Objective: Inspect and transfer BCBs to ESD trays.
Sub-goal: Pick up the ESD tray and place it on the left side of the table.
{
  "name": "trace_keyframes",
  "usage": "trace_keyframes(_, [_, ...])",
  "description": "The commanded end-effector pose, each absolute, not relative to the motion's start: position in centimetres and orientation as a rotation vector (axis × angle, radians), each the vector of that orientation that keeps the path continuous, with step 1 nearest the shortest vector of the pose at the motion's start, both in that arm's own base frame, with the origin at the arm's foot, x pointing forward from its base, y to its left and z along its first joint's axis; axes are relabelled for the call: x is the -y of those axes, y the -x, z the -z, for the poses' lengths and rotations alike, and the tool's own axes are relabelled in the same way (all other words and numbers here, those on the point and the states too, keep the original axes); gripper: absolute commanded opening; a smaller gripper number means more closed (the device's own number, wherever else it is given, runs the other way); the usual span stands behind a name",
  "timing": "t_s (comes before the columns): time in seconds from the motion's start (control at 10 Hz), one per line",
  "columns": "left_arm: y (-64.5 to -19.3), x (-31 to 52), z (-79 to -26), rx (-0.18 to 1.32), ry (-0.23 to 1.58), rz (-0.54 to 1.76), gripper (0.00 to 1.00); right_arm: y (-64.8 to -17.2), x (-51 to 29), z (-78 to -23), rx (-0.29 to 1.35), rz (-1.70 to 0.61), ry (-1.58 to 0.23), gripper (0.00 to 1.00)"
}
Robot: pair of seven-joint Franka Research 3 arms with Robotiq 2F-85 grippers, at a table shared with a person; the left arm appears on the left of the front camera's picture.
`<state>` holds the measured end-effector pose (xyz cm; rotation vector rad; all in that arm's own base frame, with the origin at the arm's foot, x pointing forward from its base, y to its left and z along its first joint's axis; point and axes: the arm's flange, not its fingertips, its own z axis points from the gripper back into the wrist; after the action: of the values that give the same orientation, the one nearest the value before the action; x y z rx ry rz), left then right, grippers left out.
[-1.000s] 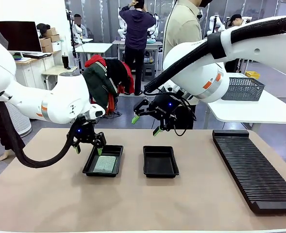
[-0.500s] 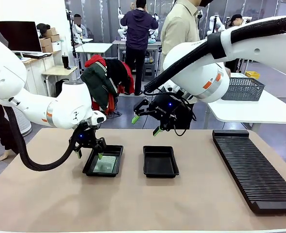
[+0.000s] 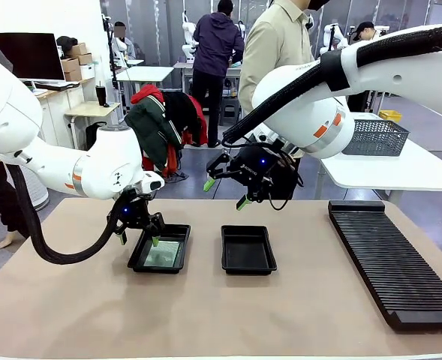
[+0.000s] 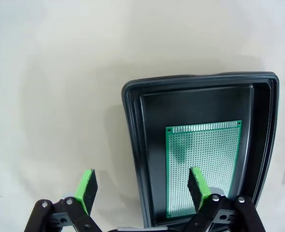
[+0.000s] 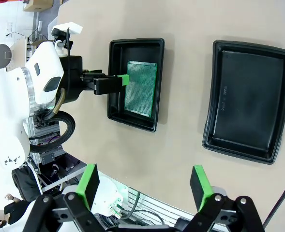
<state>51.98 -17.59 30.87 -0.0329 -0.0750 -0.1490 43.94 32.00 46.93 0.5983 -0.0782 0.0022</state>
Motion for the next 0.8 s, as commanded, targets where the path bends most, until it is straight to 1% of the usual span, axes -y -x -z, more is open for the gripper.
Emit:
trace_keyframes(0.0, [-51.88, 17.49, -31.0, 0.076, 0.032, 0.149, 1.0, -44.2, -32.23, -46.91, 0.081, 0.014, -0.581, 1.0])
trace_keyframes(0.3, [-51.98, 17.59, -30.88, 0.075, 0.033, 0.149, 1.0, -44.2, -32.23, -46.91, 0.081, 0.014, -0.581, 1.0])
trace_keyframes(0.4, [-52.24, 17.6, -30.67, 0.079, 0.043, 0.121, 0.94, -44.2, -32.23, -46.91, 0.081, 0.014, -0.581, 1.0])
trace_keyframes(0.5, [-52.32, 17.68, -30.51, 0.085, 0.046, 0.11, 0.91, -44.2, -32.23, -46.91, 0.081, 0.014, -0.581, 1.0])
trace_keyframes(0.6, [-52.34, 17.68, -30.5, 0.091, 0.043, 0.1, 0.81, -44.2, -32.23, -46.91, 0.081, 0.014, -0.581, 1.0])
trace_keyframes(0.7, [-52.34, 17.63, -30.52, 0.089, 0.042, 0.093, 0.76, -44.2, -32.23, -46.91, 0.081, 0.014, -0.581, 1.0])
